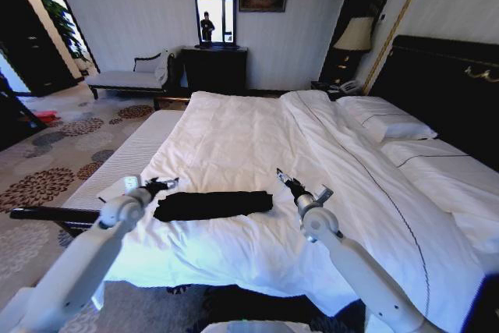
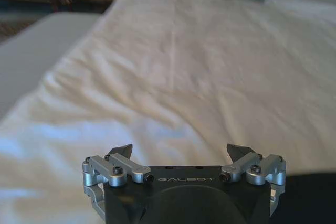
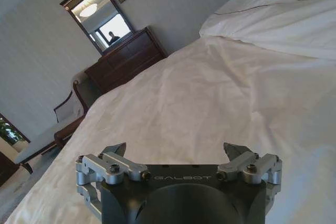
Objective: Fold the clothes on the bed.
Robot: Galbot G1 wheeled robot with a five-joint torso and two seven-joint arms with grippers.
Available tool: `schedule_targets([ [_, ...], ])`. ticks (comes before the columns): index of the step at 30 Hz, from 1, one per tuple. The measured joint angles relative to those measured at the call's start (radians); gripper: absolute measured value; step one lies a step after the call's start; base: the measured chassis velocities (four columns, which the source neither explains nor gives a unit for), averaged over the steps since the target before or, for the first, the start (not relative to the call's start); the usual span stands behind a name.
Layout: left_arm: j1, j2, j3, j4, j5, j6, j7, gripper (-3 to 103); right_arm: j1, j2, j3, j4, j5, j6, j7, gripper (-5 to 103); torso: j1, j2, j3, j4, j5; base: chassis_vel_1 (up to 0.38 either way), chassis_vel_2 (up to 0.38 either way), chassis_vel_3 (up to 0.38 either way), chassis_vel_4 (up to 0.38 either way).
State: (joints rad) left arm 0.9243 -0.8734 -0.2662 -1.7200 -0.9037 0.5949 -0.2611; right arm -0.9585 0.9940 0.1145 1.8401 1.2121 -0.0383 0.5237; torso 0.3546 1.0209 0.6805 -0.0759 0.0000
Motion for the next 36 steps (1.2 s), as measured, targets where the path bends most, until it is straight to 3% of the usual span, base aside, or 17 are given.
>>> schedule_targets([
  [2, 0.006, 0.005, 0.017, -0.009, -0.003, 0.016, -0.009, 100, -0.002, -0.001, 0.002, 0.000, -0.001, -0.001, 0.000, 100, 0.000, 0.000, 0.000, 0.0002, -0.0001, 0.000, 0.000, 0.000, 0.000],
  [6, 0.059, 0.080, 0.043, -0.073, 0.002, 0.045, -0.017, 100, -0.008, -0.008, 0.009, 0.003, -0.004, -0.004, 0.002, 100, 0.000, 0.000, 0.000, 0.0006, 0.0000, 0.000, 0.000, 0.000, 0.000],
  [13, 0.178, 0.206, 0.009, -0.196, 0.015, 0.038, -0.014, 100, -0.040, -0.012, 0.034, 0.018, -0.025, -0.005, 0.005, 100, 0.000, 0.000, 0.000, 0.0003, 0.0000, 0.000, 0.000, 0.000, 0.000],
  [16, 0.234, 0.232, -0.006, -0.221, 0.030, 0.034, -0.016, 100, -0.047, -0.011, 0.038, 0.021, -0.032, -0.005, 0.008, 100, 0.000, 0.000, 0.000, -0.0003, 0.0000, 0.000, 0.000, 0.000, 0.000],
  [20, 0.316, 0.258, -0.028, -0.243, 0.060, 0.032, -0.018, 100, -0.056, -0.009, 0.046, 0.029, -0.040, -0.005, 0.010, 100, 0.000, 0.000, 0.000, 0.0010, -0.0001, 0.000, 0.000, 0.000, 0.000],
  [25, 0.302, 0.234, -0.068, -0.262, 0.044, 0.016, -0.018, 100, -0.065, -0.013, 0.056, 0.021, -0.042, -0.017, 0.021, 100, 0.000, 0.000, 0.000, 0.0003, -0.0003, 0.000, 0.000, 0.000, 0.000],
  [28, 0.273, 0.204, -0.114, -0.287, 0.005, -0.007, -0.016, 100, -0.061, -0.017, 0.057, 0.019, 0.008, -0.038, 0.037, 100, 0.000, 0.000, 0.000, 0.0000, 0.0001, 0.000, 0.000, 0.000, 0.000],
  [31, 0.218, 0.153, -0.219, -0.347, -0.120, -0.072, 0.012, 100, -0.046, -0.023, 0.057, 0.019, 0.110, -0.079, 0.062, 100, 0.000, 0.000, 0.000, -0.0002, 0.0000, 0.000, 0.000, 0.000, 0.000],
  [32, 0.218, 0.153, -0.219, -0.347, -0.120, -0.072, 0.012, 100, -0.046, -0.023, 0.057, 0.019, 0.110, -0.079, 0.062, 100, 0.000, 0.000, 0.000, -0.0002, 0.0000, 0.000, 0.000, 0.000, 0.000],
  [34, 0.183, 0.125, -0.307, -0.392, -0.224, -0.123, 0.052, 100, -0.037, -0.022, 0.048, 0.008, 0.170, -0.112, 0.068, 100, 0.000, 0.000, 0.000, 0.0005, 0.0000, 0.000, 0.000, 0.000, 0.000],
  [36, 0.174, 0.117, -0.336, -0.405, -0.254, -0.139, 0.066, 100, -0.036, -0.019, 0.045, 0.002, 0.195, -0.126, 0.069, 100, 0.000, 0.000, 0.000, 0.0005, 0.0001, 0.000, 0.000, 0.000, 0.000],
])
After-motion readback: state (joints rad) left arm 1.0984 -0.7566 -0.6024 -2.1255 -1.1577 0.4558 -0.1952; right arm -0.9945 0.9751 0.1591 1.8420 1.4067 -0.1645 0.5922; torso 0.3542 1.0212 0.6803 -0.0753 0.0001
